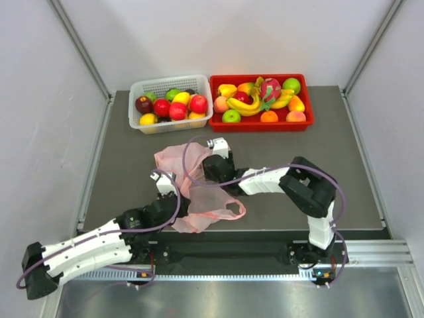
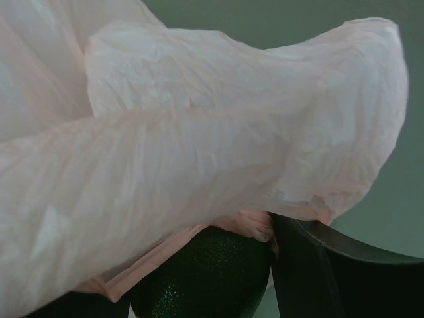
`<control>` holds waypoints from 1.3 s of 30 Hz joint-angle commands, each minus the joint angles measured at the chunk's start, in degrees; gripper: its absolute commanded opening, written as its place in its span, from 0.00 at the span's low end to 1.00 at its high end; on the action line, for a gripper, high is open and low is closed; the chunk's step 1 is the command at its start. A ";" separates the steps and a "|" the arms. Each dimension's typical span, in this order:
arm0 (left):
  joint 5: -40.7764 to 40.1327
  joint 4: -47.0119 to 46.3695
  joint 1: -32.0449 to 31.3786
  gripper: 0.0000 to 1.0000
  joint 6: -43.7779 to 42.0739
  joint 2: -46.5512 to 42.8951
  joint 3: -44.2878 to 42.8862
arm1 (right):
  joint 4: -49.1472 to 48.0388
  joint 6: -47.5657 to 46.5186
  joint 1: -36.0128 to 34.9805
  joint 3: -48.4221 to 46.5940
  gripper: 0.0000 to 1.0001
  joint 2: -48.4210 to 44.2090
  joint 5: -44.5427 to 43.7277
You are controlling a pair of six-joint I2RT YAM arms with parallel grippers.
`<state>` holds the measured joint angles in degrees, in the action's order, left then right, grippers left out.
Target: Untie the knot of the plastic bag and take out the fruit
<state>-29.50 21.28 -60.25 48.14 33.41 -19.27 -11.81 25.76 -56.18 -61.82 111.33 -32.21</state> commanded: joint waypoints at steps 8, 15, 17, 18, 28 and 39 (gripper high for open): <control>2.43 1.05 -0.31 0.00 0.73 2.45 -0.16 | -3.82 0.88 4.41 11.45 0.02 -15.51 2.39; -2.22 -2.20 -0.22 0.00 -1.38 4.82 -2.18 | 5.99 -2.55 14.60 11.02 0.00 -24.75 44.82; -3.63 -3.86 -0.13 0.00 -1.73 5.44 -2.61 | 9.69 -6.57 16.27 10.93 0.00 -28.26 51.00; -4.07 -4.48 -0.13 0.00 -2.17 6.05 -2.70 | 15.10 -8.86 16.63 10.50 0.00 -29.23 54.93; -10.23 -9.93 0.13 0.00 -5.60 13.69 -8.77 | 32.37 -25.14 21.73 8.83 0.00 -38.03 72.20; -14.72 -13.72 7.24 0.00 -8.59 17.48 -13.16 | 37.39 -22.95 21.73 8.47 0.00 -31.70 70.35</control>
<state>-41.50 10.76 -56.21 40.51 50.68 -29.85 24.95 3.60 -35.05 -52.51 80.55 35.73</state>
